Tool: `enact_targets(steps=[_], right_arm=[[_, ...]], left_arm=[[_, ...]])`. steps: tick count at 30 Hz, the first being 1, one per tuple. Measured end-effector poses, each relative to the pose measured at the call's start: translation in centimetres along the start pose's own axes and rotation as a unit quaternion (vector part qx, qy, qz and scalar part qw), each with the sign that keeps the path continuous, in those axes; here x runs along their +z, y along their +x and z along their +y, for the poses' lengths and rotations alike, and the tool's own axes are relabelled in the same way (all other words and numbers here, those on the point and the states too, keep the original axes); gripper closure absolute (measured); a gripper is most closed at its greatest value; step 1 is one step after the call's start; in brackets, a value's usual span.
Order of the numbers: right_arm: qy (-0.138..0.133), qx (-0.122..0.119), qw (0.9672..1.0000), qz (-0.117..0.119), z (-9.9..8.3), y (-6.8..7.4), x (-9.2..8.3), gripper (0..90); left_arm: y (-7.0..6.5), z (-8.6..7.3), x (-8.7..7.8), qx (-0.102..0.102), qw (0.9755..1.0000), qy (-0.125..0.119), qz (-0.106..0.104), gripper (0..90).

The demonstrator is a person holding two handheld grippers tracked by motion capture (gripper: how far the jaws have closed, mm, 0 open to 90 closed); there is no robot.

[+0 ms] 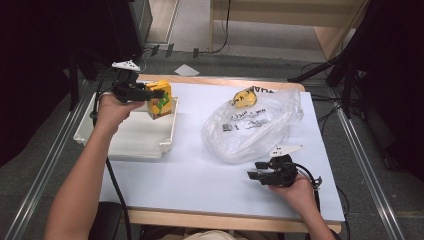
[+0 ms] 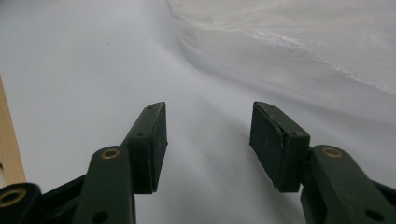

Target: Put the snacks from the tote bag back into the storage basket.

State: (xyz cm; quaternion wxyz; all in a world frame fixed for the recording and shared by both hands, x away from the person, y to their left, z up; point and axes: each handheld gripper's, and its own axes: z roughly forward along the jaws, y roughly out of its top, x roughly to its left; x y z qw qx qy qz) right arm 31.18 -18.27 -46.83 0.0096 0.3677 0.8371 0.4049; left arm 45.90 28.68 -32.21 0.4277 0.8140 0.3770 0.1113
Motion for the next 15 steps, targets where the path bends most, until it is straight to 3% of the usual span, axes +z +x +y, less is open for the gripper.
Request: enact_targets(steps=[4,15], right_arm=[[0.001,0.001,1.0000,0.000,0.0,0.0,0.0,47.1],[0.000,0.001,1.0000,0.000,0.0,0.0,0.0,47.1]], left_arm=[[0.3,-0.4,0.0,-0.002,0.9999,0.002,0.011,52.5],[0.9,-1.5,0.5,-0.014,0.9998,0.003,0.015,52.4]])
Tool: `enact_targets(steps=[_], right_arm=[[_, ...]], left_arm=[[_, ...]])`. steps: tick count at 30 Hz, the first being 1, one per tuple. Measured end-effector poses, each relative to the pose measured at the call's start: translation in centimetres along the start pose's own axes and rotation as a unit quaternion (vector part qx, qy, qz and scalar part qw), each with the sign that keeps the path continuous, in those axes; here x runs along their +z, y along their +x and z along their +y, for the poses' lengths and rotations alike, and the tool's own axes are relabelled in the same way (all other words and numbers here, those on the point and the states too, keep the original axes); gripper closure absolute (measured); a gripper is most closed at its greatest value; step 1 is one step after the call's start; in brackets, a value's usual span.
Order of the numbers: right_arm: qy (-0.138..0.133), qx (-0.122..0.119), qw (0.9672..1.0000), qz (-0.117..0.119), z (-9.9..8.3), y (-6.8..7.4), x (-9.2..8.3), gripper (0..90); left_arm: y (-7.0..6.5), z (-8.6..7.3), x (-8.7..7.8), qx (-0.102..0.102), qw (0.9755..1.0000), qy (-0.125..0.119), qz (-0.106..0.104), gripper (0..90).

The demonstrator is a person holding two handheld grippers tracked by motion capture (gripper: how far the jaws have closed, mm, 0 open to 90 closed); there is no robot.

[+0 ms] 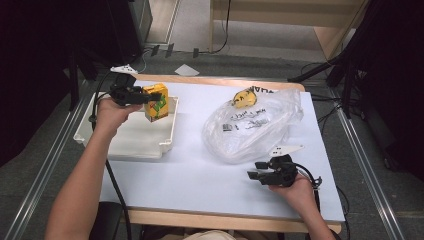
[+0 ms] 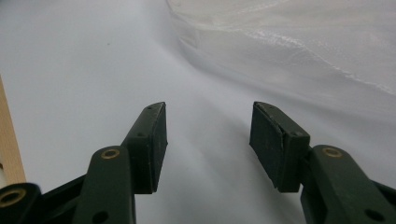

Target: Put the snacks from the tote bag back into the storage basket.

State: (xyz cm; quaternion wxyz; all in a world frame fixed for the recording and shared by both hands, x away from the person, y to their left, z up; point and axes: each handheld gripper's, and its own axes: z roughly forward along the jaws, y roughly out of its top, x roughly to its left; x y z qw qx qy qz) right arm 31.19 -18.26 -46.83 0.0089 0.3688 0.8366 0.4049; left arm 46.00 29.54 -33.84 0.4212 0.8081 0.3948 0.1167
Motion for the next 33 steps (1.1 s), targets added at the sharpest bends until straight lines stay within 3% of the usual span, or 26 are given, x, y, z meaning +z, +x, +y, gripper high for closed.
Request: enact_targets(steps=[12,19,28,33], right_arm=[[0.003,0.000,1.0000,0.000,0.0,0.0,0.0,47.1],[0.000,-0.002,1.0000,0.000,0.0,-0.1,0.0,47.1],[-0.001,-0.002,1.0000,0.000,0.0,0.0,-0.1,47.1],[0.002,0.000,1.0000,0.000,0.0,0.0,0.0,47.1]], left_arm=[[0.5,-1.3,1.4,-0.008,0.9998,0.005,0.017,52.4],[0.6,-1.7,2.4,-0.009,0.9998,0.008,0.017,52.5],[1.1,-3.0,3.8,-0.026,0.9995,0.006,0.017,52.5],[1.1,-3.2,4.4,-0.018,0.9994,0.002,0.030,52.4]])
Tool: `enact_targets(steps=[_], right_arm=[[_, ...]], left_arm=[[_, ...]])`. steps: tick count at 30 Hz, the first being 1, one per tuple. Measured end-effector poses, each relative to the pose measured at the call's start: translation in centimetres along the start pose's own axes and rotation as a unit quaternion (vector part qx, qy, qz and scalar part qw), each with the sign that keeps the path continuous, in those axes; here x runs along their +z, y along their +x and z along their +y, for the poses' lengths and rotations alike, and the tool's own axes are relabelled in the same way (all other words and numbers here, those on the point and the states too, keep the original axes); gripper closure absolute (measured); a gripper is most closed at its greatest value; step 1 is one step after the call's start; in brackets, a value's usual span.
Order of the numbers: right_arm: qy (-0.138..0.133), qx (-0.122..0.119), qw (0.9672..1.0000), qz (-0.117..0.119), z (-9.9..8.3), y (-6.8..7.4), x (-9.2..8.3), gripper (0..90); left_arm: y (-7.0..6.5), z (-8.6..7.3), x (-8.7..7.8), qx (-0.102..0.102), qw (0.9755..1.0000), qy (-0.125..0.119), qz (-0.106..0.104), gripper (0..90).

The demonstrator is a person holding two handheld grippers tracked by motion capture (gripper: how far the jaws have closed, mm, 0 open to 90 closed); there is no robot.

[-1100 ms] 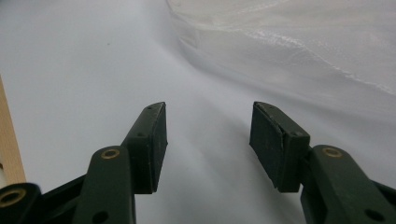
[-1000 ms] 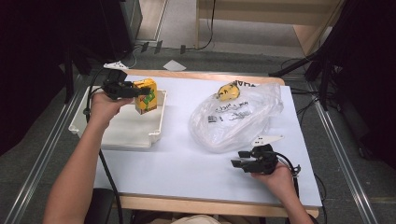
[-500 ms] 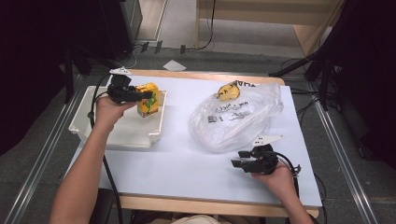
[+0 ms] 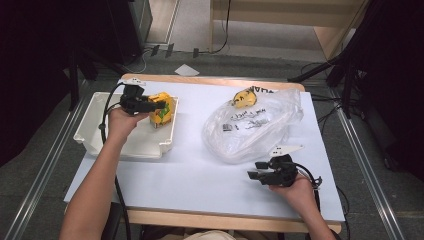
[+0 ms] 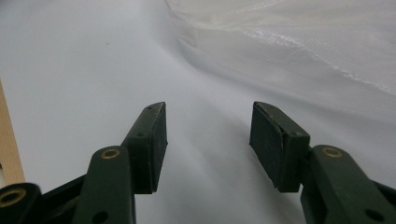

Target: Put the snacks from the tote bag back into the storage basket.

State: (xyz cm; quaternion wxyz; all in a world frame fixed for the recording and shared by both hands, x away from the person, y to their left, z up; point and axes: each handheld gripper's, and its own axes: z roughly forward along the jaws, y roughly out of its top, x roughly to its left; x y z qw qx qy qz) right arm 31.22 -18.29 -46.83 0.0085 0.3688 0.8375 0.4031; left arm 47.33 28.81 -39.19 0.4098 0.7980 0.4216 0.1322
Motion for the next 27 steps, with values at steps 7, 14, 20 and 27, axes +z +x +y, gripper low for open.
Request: enact_targets(steps=[7,14,20,27], right_arm=[[-0.002,-0.001,1.0000,0.001,0.0,0.0,-0.1,47.1],[0.000,-0.003,1.0000,-0.001,0.0,0.1,0.0,47.1],[0.004,-0.007,1.0000,-0.001,0.0,0.1,0.1,47.1],[0.005,-0.009,0.9999,-0.001,0.0,0.2,0.2,47.1]], left_arm=[[0.0,-0.8,0.5,0.002,0.9998,-0.021,-0.004,52.4],[0.0,-1.4,0.3,0.014,0.9995,-0.026,-0.009,52.2],[-0.7,-2.1,0.0,0.043,0.9990,-0.007,0.003,51.9],[-0.4,-2.4,-0.2,0.026,0.9997,-0.005,-0.003,50.9]])
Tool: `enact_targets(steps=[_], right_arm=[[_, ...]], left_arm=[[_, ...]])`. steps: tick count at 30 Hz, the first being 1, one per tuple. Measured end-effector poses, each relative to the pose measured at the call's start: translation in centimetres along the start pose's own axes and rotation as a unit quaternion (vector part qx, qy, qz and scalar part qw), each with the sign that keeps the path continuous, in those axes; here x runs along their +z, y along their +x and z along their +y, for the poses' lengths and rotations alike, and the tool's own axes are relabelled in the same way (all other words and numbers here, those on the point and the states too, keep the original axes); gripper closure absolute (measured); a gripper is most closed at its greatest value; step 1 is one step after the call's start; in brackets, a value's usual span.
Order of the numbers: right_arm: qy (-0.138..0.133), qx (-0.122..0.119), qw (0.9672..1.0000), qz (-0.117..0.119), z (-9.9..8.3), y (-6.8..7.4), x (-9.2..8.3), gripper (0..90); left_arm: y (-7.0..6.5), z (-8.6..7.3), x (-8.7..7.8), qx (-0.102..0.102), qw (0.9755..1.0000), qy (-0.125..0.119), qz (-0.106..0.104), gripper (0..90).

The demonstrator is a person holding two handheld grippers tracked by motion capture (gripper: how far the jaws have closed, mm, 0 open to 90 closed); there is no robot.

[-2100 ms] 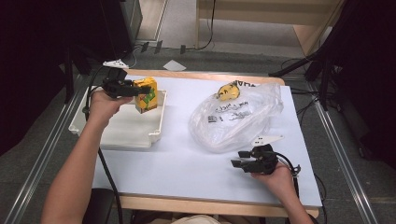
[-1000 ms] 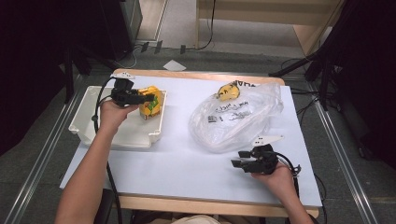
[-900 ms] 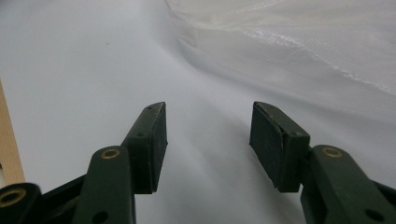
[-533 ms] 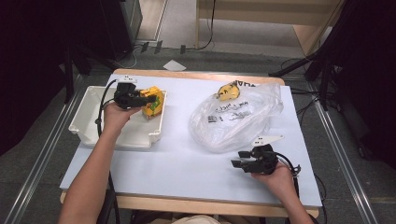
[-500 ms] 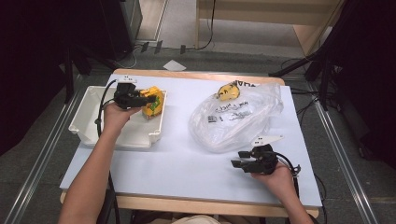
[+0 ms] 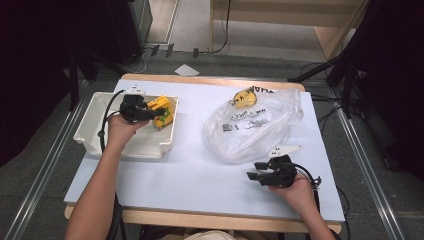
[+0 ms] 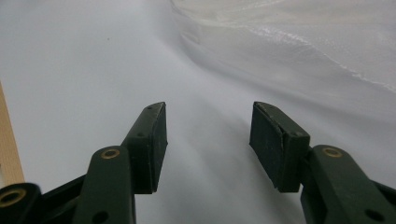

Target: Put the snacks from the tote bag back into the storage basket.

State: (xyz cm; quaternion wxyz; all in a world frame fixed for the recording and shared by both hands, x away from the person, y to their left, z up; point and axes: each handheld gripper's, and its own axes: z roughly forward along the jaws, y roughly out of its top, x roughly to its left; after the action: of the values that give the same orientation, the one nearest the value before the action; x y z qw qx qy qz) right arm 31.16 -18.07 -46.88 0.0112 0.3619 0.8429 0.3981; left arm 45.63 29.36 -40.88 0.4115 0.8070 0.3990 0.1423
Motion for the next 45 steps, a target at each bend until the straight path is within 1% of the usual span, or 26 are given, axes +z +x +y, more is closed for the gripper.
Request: enact_targets(steps=[1,4,6,11,13,16,18,22,23,24,25,26,27,28,30,32,34,38,40,42,43,44,45], right_arm=[[0.000,0.000,1.0000,0.000,0.0,0.0,-0.1,47.1],[0.000,0.001,1.0000,0.000,0.0,0.0,-0.1,47.1],[0.001,0.000,1.0000,0.000,0.0,0.0,-0.1,47.1],[0.000,0.001,1.0000,0.001,0.0,0.0,0.0,47.1],[0.001,0.000,1.0000,0.001,0.0,0.0,0.0,47.1],[0.001,0.000,1.0000,0.001,0.0,0.0,0.0,47.1],[0.002,0.001,1.0000,0.001,0.0,0.0,0.0,47.1],[0.003,0.001,1.0000,0.001,0.0,0.0,0.0,47.0],[0.003,0.001,1.0000,0.001,0.0,0.0,0.1,47.0],[0.003,0.002,1.0000,0.000,0.0,0.0,0.1,46.9],[0.003,0.002,1.0000,0.000,0.0,0.0,0.1,46.9],[0.003,0.002,1.0000,0.000,0.0,0.0,0.1,46.8],[0.003,0.001,1.0000,0.000,0.0,0.0,0.1,46.7],[0.003,0.000,1.0000,0.000,0.0,0.0,0.1,46.7],[0.003,0.000,1.0000,0.000,0.0,0.0,0.1,46.7],[0.003,0.001,1.0000,0.001,0.0,0.0,0.1,46.7],[0.004,0.000,1.0000,0.001,0.0,0.0,0.1,46.7],[0.001,0.000,1.0000,0.002,0.0,0.0,0.0,46.7],[0.002,0.000,1.0000,0.000,0.0,0.0,-0.1,46.7],[0.002,0.001,1.0000,0.000,0.0,-0.1,-0.1,46.7],[0.002,0.002,1.0000,0.001,0.0,0.0,-0.1,46.7],[0.002,0.002,1.0000,0.000,0.0,0.0,-0.1,46.7],[0.002,0.000,1.0000,0.000,0.0,0.0,-0.1,46.7]], left_arm=[[0.0,-0.1,0.0,-0.005,0.9999,0.006,-0.007,50.1],[-0.1,-0.1,0.0,-0.001,0.9999,0.011,-0.009,49.1],[-0.1,-0.1,-0.1,-0.002,0.9998,0.016,-0.010,48.8],[0.2,-0.3,-0.1,-0.023,0.9991,0.024,-0.025,45.4],[0.2,-0.3,-0.2,-0.026,0.9989,0.028,-0.027,44.3],[0.2,-0.2,-0.6,-0.024,0.9990,0.032,-0.022,42.4],[0.1,-0.2,-0.8,-0.016,0.9991,0.035,-0.020,41.5],[0.0,0.0,-1.4,-0.018,0.9991,0.031,-0.022,38.9],[-0.1,0.1,-1.7,-0.016,0.9991,0.033,-0.021,38.2],[-0.2,0.0,-1.8,-0.015,0.9990,0.038,-0.019,37.9],[-0.2,0.0,-1.8,-0.015,0.9990,0.038,-0.019,37.7],[-0.4,-0.1,-2.0,-0.009,0.9986,0.050,-0.015,36.9],[-0.5,-0.1,-2.1,-0.008,0.9985,0.052,-0.014,36.3],[-0.6,-0.2,-2.2,-0.009,0.9983,0.056,-0.013,35.6],[-0.6,-0.2,-2.4,-0.010,0.9984,0.055,-0.012,35.6],[-0.4,-0.3,-2.9,-0.021,0.9984,0.047,-0.021,37.3],[-0.3,-0.4,-3.2,-0.025,0.9984,0.047,-0.015,37.4],[-0.4,-0.8,-3.9,-0.028,0.9982,0.052,-0.012,37.8],[-0.4,-0.9,-4.1,-0.030,0.9982,0.051,-0.011,39.5],[-0.4,-1.4,-4.6,-0.041,0.9986,0.032,-0.010,41.2],[-0.4,-1.5,-4.8,-0.045,0.9983,0.035,-0.012,42.7],[-0.5,-1.6,-4.8,-0.044,0.9982,0.039,-0.010,42.5],[-0.6,-1.7,-4.9,-0.038,0.9984,0.042,-0.003,43.1]])
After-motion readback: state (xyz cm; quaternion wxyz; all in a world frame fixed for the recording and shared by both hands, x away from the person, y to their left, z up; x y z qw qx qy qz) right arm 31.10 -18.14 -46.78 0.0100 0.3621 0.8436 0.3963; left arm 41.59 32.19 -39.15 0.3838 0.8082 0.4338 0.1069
